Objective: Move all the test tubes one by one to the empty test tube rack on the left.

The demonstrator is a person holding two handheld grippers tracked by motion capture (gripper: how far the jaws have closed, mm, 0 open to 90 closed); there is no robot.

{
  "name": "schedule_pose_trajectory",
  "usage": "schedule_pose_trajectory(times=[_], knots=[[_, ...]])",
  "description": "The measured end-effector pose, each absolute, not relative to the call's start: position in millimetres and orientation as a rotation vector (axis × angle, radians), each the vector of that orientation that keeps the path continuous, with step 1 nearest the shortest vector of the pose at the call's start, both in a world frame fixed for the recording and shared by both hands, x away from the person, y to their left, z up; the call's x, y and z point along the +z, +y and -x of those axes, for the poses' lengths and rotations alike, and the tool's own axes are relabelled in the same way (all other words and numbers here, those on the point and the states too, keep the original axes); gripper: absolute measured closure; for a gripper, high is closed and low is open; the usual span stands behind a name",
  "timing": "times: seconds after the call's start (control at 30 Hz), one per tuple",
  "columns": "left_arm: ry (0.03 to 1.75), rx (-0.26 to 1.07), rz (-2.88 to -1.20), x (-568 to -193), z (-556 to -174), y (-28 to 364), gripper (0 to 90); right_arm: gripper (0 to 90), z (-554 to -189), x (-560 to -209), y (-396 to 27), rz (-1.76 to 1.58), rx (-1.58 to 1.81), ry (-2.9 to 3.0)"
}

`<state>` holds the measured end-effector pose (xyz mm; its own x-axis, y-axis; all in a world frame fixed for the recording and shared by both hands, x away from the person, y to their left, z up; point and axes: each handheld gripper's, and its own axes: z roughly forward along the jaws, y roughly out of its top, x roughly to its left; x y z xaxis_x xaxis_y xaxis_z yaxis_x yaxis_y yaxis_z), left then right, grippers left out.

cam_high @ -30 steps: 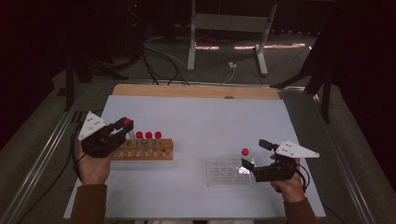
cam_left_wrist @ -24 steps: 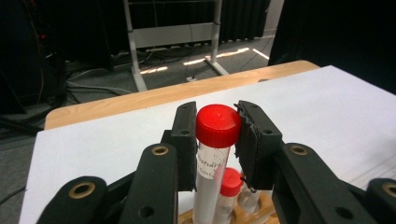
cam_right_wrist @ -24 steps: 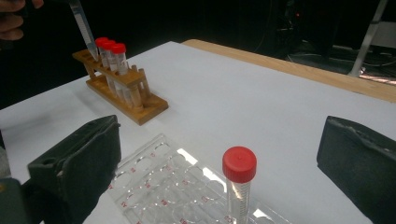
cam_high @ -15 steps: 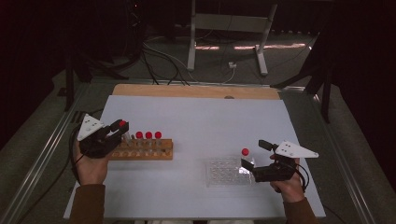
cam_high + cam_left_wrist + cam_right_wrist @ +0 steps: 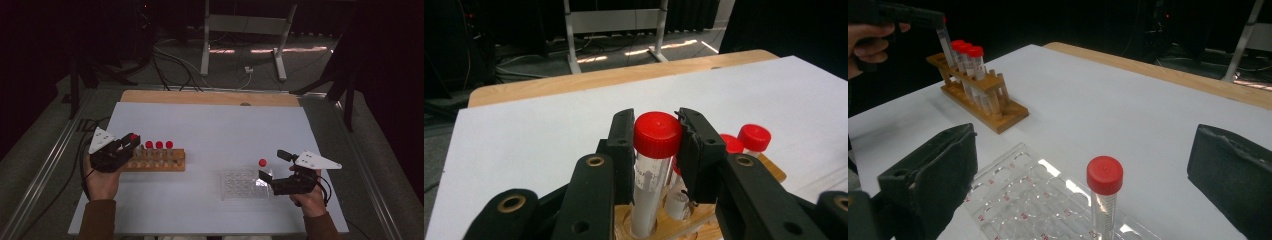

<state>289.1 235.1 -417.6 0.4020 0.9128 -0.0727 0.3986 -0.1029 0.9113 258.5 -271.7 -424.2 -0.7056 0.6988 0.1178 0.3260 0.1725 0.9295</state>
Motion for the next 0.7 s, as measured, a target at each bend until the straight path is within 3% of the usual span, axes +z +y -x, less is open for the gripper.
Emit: schedule_pose_trajectory(times=[0.7], knots=[[1.196,0.643,-1.677,-448,-286,239,70.4,0.0,-258,-425,-272,-0.977,1.544,2.118]])
